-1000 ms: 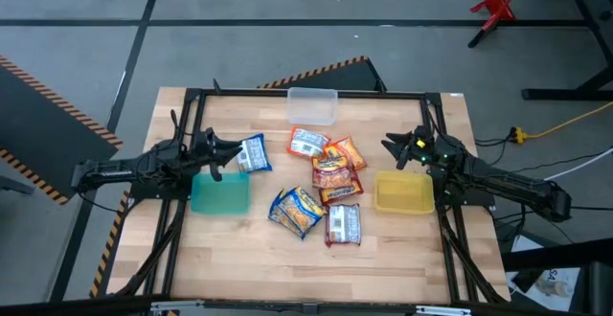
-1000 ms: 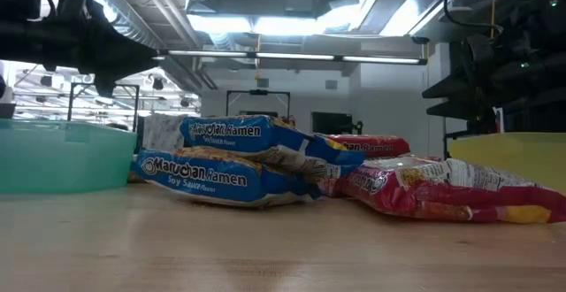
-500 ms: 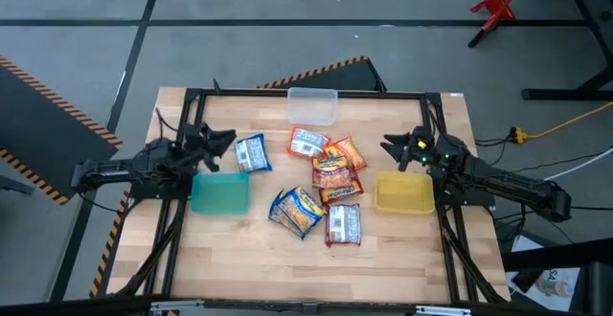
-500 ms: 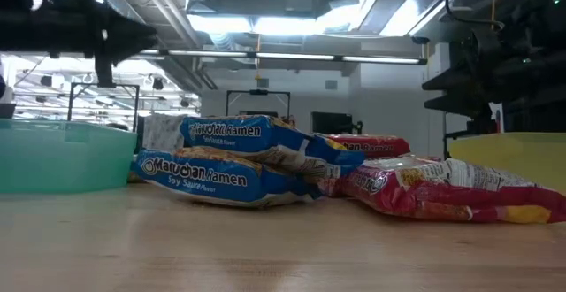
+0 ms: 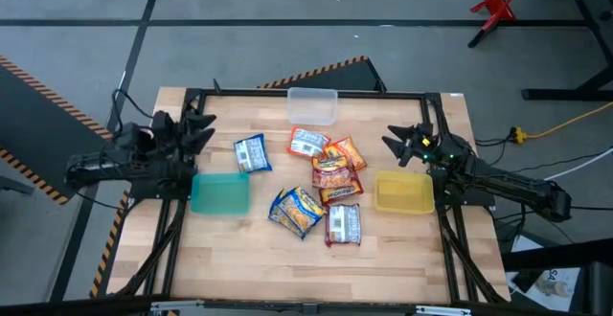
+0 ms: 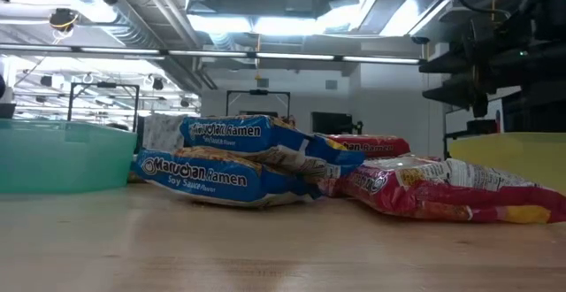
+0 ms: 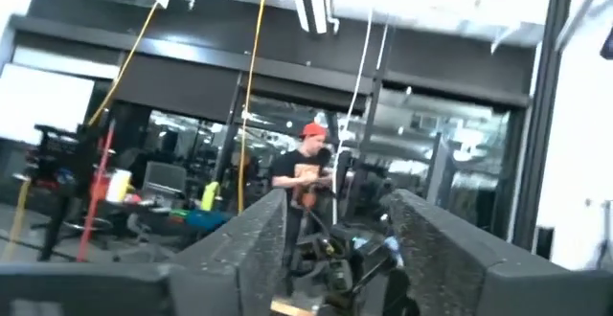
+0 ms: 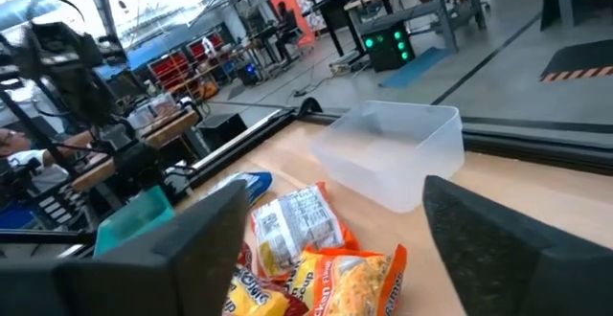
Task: Sort Maruchan noodles
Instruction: Put the top left blue noodle pack into the green bin
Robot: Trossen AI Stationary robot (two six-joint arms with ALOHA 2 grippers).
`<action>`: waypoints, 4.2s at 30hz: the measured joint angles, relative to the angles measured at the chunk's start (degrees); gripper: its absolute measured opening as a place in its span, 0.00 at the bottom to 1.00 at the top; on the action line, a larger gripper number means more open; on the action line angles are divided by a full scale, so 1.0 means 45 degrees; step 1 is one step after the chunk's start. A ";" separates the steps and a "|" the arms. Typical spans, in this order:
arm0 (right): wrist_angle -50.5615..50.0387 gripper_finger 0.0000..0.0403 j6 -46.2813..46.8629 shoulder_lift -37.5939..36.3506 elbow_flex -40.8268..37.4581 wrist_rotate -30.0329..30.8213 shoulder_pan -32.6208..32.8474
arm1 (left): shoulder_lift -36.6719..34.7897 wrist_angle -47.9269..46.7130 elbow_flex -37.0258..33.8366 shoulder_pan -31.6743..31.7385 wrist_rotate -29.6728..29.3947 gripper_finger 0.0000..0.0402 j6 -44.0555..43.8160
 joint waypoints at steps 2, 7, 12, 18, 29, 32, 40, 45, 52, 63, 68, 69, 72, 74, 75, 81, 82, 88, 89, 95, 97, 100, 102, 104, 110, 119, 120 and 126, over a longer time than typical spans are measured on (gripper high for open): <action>0.0001 0.82 -0.0001 0.0000 0.0000 -0.0017 0.0000 | 0.0968 -0.0109 0.0691 0.0000 -0.0002 0.51 0.0528; -0.0007 0.86 -0.0002 0.0000 0.0000 -0.0248 0.0000 | 0.4015 -0.1896 0.2756 -0.0003 -0.1395 0.53 0.0917; -0.0187 0.85 -0.0006 0.0000 0.0000 -0.0252 0.0000 | 0.6940 -0.4840 0.4985 0.0000 -0.4672 0.53 0.0999; -0.0937 0.84 -0.0011 0.0000 0.0000 -0.0588 0.0000 | 0.9022 -0.6790 0.6557 -0.0005 -0.6961 0.53 0.1252; -0.1772 0.84 -0.0030 0.0000 0.0000 -0.0697 0.0000 | 0.9430 -0.9422 0.6683 0.0455 -0.7024 0.53 -0.0025; -0.1771 0.84 -0.0031 0.0000 0.0000 -0.0697 0.0000 | 0.9425 -1.0644 0.6683 0.1427 -0.5794 0.53 -0.0179; -0.1767 0.84 -0.0024 0.0000 0.0000 -0.0697 0.0000 | 0.9800 -1.1299 0.6683 0.5428 -0.1372 0.52 0.0924; -0.1767 0.84 -0.0006 0.0000 0.0000 -0.0697 0.0000 | 1.0371 -1.2152 0.6683 0.7301 0.0291 0.52 0.0973; -0.1775 0.84 -0.0006 0.0000 0.0000 -0.0697 0.0000 | 1.1923 -1.3125 0.6683 0.8252 0.1486 0.52 0.0153; -0.2034 0.84 -0.0006 0.0000 0.0000 -0.0697 0.0000 | 1.5240 -1.1046 0.6683 0.7153 0.1642 0.52 -0.2123; -0.2034 0.84 -0.0011 0.0000 0.0000 -0.0697 0.0000 | 1.6596 -1.0537 0.6683 0.6333 0.1541 0.52 -0.2513; -0.2034 0.84 -0.0011 0.0000 0.0000 -0.0693 0.0000 | 1.6811 -1.0406 0.6683 0.6182 0.1457 0.52 -0.2546; -0.2034 0.84 -0.0011 0.0000 0.0000 -0.0697 0.0000 | 1.7362 -1.0027 0.6683 0.5794 0.1262 0.52 -0.2825; -0.2034 0.84 -0.0011 0.0000 0.0000 -0.0697 0.0000 | 1.7649 -0.9877 0.6683 0.5612 0.1121 0.52 -0.2827; -0.2032 0.84 -0.0011 0.0000 0.0000 -0.0697 0.0000 | 1.7762 -0.9866 0.6683 0.5531 0.0950 0.52 -0.2827; -0.2030 0.84 -0.0011 0.0000 0.0000 -0.0697 0.0000 | 1.8224 -0.9886 0.6683 0.5188 0.0173 0.52 -0.2827; -0.2029 0.84 -0.0011 0.0000 0.0000 -0.0697 0.0000 | 1.8291 -0.9883 0.6683 0.5130 0.0190 0.52 -0.2831; -0.2029 0.84 -0.0011 0.0000 0.0000 -0.0697 0.0000 | 1.8888 -1.0185 0.6681 0.4945 0.0406 0.52 -0.2836; -0.2029 0.84 -0.0011 0.0000 0.0000 -0.0696 0.0000 | 1.9012 -1.0255 0.6678 0.4945 0.0420 0.52 -0.2836; -0.2039 0.84 -0.0011 0.0000 0.0000 -0.0693 0.0000 | 1.9563 -1.0519 0.6736 0.4945 0.0382 0.51 -0.3069; -0.2043 0.84 -0.0011 0.0000 0.0000 -0.0691 0.0000 | 1.9611 -1.0697 0.6742 0.4945 0.0374 0.46 -0.3082; -0.2073 0.84 -0.0011 0.0000 0.0000 -0.0634 0.0000 | 1.9616 -1.0825 0.6741 0.4954 0.0363 0.35 -0.3079; -0.2126 0.84 -0.0014 -0.0001 0.0000 -0.0512 0.0000 | 1.9611 -1.0914 0.6741 0.4954 0.0363 0.26 -0.3085; -0.2250 0.84 -0.0014 -0.0003 0.0000 -0.0316 0.0000 | 1.9611 -1.0981 0.6740 0.4955 0.0433 0.16 -0.3069; -0.2403 0.84 -0.0011 0.0000 0.0005 -0.0134 0.0000 | 1.9606 -1.0982 0.6719 0.4969 0.0545 0.02 -0.3072; -0.2442 0.84 -0.0011 0.0000 0.0010 -0.0129 0.0000 | 1.9698 -1.1560 0.7400 0.4964 0.0445 0.00 -0.2923; -0.2447 0.84 -0.0011 0.0000 0.0010 -0.0130 0.0000 | 1.9751 -1.1668 0.7620 0.4964 0.0414 0.00 -0.2796; -0.2460 0.84 -0.0011 0.0000 0.0010 -0.0129 0.0000 | 1.9708 -1.2344 0.9254 0.4945 0.0315 0.00 -0.2406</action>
